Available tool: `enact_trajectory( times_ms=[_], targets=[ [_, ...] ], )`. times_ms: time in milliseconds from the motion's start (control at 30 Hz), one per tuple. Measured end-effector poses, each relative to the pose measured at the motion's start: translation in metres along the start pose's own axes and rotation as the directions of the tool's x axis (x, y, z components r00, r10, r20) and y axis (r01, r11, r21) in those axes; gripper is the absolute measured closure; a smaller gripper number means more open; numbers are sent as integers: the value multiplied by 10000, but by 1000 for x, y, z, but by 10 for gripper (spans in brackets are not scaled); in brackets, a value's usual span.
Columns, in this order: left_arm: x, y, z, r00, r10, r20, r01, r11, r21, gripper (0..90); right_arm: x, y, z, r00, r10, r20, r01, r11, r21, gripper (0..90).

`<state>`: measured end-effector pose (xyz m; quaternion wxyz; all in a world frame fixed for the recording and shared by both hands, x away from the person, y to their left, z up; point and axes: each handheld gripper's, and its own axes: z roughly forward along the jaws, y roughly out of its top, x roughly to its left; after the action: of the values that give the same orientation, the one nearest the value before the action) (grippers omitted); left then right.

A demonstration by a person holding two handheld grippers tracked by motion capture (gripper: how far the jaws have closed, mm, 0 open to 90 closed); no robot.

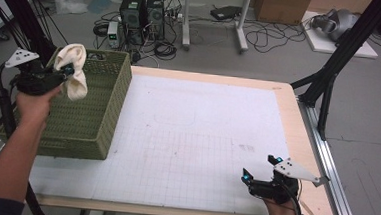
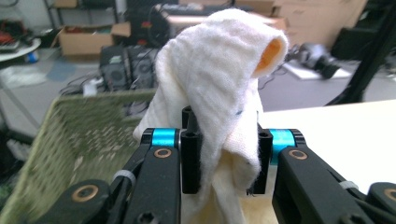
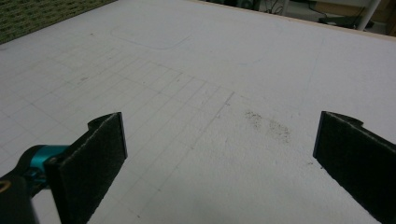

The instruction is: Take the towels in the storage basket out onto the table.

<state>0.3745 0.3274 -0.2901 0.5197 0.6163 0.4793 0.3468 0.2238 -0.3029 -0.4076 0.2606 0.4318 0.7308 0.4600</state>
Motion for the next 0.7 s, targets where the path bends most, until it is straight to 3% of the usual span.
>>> enact_trajectory(
  times_ms=[400, 533, 700],
  targets=[
    [-30, 26, -7, 9976, 241, 654, -172, 9945, -1036, 728, 0, 0, -2, 10000, -26, 76, 26, 10000, -17, 18],
    [-49, 35, -6, 9899, 468, 1340, -318, 9932, -1117, 728, 0, 0, -1, 9999, -100, 81, 99, 9999, 49, 18],
    [-73, 40, -4, 9750, 719, 2104, -464, 9913, -1235, 728, 1, 1, -1, 9999, -112, 70, 112, 9999, -16, 18]
  ],
)
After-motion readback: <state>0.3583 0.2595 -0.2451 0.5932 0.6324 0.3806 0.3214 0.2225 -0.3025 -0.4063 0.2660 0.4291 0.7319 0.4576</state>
